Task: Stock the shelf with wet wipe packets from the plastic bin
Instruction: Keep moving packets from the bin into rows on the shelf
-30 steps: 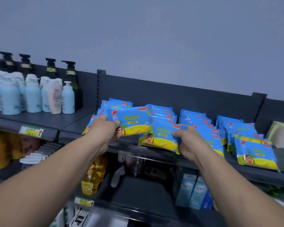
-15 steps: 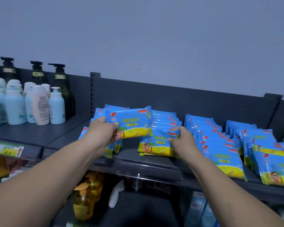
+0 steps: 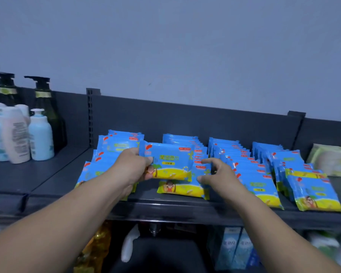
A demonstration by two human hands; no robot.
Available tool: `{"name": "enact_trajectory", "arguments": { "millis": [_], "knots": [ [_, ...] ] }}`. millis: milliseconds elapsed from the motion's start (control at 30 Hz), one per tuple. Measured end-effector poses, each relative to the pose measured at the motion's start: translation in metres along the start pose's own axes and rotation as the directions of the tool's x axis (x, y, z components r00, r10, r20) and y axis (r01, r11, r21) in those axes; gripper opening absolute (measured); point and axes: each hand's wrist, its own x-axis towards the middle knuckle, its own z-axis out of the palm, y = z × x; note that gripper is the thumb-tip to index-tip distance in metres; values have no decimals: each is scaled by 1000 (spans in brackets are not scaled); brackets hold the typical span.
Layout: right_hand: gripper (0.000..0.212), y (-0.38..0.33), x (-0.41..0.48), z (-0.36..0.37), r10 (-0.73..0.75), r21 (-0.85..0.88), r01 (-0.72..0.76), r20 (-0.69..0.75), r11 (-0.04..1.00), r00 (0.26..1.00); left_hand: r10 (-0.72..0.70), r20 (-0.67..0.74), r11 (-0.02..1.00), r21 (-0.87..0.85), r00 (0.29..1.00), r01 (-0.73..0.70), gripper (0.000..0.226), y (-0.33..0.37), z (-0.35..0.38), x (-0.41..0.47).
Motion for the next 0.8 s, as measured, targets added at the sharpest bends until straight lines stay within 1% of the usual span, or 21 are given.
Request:
{"name": "enact_trajectory", "arguments": {
  "millis": [67, 100, 133, 200, 233, 267, 300, 333, 400, 433, 467, 533, 667, 733, 800],
  "knots": [
    [49, -3, 0, -2, 6, 52, -6, 0, 999, 1000, -4, 3, 1000, -26, 1000, 5, 16, 1, 2, 0],
    [49, -4, 1, -1, -5, 51, 6, -25, 999, 1000, -8, 5, 999, -45, 1000, 8, 18, 1, 2, -1],
    [46, -4, 2, -1, -22, 21, 24, -77, 999, 997, -11, 7, 998, -61, 1000, 12, 18, 1, 3, -1],
    [33, -8, 4, 1, -81, -14, 80, -207, 997, 975, -19, 5, 997, -74, 1000, 19, 16, 2, 3, -2],
    [27, -12, 4, 3, -120, 0, 124, -241, 992, 963, -23, 0, 997, -74, 1000, 23, 15, 2, 3, -2],
    [24, -18, 2, 6, -157, 28, 168, -241, 985, 958, -28, -6, 997, -70, 1000, 27, 14, 2, 2, -2],
    [28, -24, 1, 8, -182, 72, 200, -203, 977, 962, -33, -10, 997, -69, 999, 32, 12, 3, 1, -3],
    [36, -28, 0, 13, -188, 127, 206, -141, 970, 972, -36, -8, 997, -69, 999, 35, 11, 4, -1, -2],
    [54, -36, 0, 23, -159, 198, 154, 7, 968, 987, -33, 10, 997, -68, 999, 34, 12, 8, -6, -4],
    [57, -39, 2, 30, -142, 207, 126, 64, 970, 988, -28, 20, 998, -63, 999, 29, 11, 10, -10, -5],
    [55, -42, 4, 37, -136, 220, 110, 104, 969, 985, -20, 25, 999, -49, 999, 21, 11, 12, -15, -6],
    [44, -47, 8, 52, -118, 248, 81, 138, 966, 983, -1, 31, 1000, 4, 1000, 0, 12, 16, -30, -8],
    [28, -53, 8, 87, -97, 319, 34, 183, 947, 978, 10, 67, 980, 196, 998, -23, 15, 21, -75, -12],
    [25, -56, 5, 103, -84, 342, 11, 201, 940, 976, -11, 52, 959, 284, 999, -4, 21, 21, -99, -10],
    [25, -58, 3, 118, -70, 367, -21, 235, 930, 969, -55, 32, 944, 327, 998, 42, 27, 18, -122, -7]
  ]
}}
